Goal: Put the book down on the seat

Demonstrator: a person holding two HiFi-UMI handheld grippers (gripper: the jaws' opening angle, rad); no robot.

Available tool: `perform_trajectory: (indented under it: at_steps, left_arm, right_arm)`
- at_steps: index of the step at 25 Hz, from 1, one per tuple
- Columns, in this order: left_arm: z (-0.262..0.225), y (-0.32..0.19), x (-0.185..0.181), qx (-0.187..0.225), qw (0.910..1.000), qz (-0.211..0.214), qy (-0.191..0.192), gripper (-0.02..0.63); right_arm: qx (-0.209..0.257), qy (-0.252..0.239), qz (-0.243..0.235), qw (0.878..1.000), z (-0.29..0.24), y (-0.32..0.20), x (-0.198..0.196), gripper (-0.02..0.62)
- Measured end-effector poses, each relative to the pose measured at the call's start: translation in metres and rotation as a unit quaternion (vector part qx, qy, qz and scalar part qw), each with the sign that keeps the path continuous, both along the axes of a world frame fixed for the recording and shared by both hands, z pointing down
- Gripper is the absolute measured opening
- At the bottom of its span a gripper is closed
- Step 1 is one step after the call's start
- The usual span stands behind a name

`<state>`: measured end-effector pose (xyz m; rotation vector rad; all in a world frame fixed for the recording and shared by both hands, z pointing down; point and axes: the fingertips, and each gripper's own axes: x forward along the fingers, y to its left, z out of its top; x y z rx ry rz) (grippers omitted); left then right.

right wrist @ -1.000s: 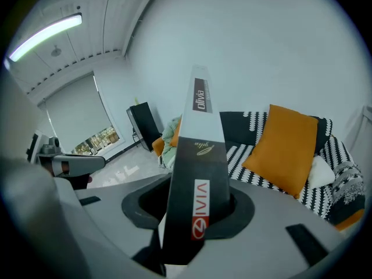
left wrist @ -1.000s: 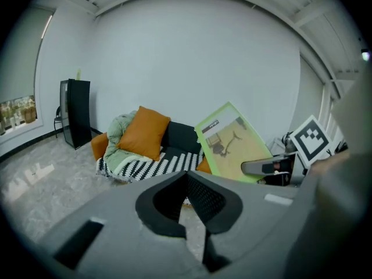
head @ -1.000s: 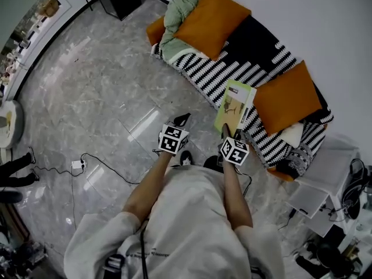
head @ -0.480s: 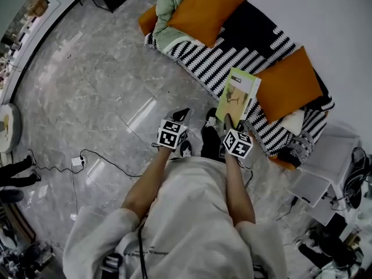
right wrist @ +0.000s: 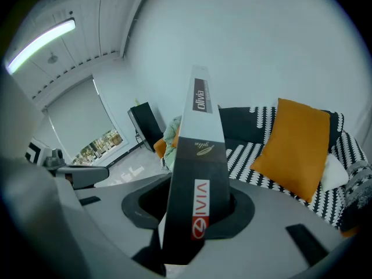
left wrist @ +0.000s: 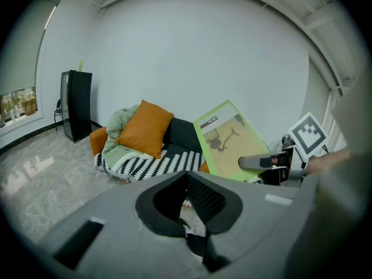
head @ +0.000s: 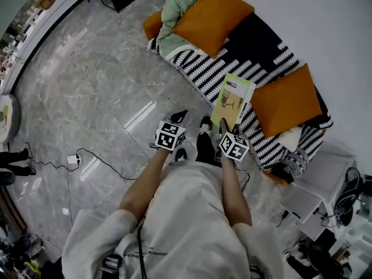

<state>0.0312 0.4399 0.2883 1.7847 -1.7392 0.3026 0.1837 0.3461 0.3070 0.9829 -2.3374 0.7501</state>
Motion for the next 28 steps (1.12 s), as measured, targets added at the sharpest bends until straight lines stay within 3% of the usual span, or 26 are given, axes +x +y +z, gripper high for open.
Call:
perform_trajectory:
  at_steps: [8,13,21,28]
  left_arm:
    - [0.000,-0.057,-0.018,-0.002,0.9999,-0.013,0.005,0.009]
    - [0.002,-0.096,-0.022,-0.007,0.9997,-0.023,0.008,0.009]
    - [0.014,-0.145,-0.018,-0.034,0.9992,-0.018,-0.002,0.009]
    - [0.017,-0.175,-0.028,-0.044,0.9979,-0.046,-0.010,0.009]
  right_arm:
    - [-0.004,0.004,-0.022,1.000,-0.002,-0.057,-0.022,0.150]
    - [0.001,0.036,-0.053,0.998,0.004,-0.102,-0.028,0.150]
    - [-0.027,0.038,-0.086,0.995,0.019,-0.157,-0.051,0.150]
    - [-0.050,0.029,-0.108,0.992,0.026,-0.201,-0.071,0.150]
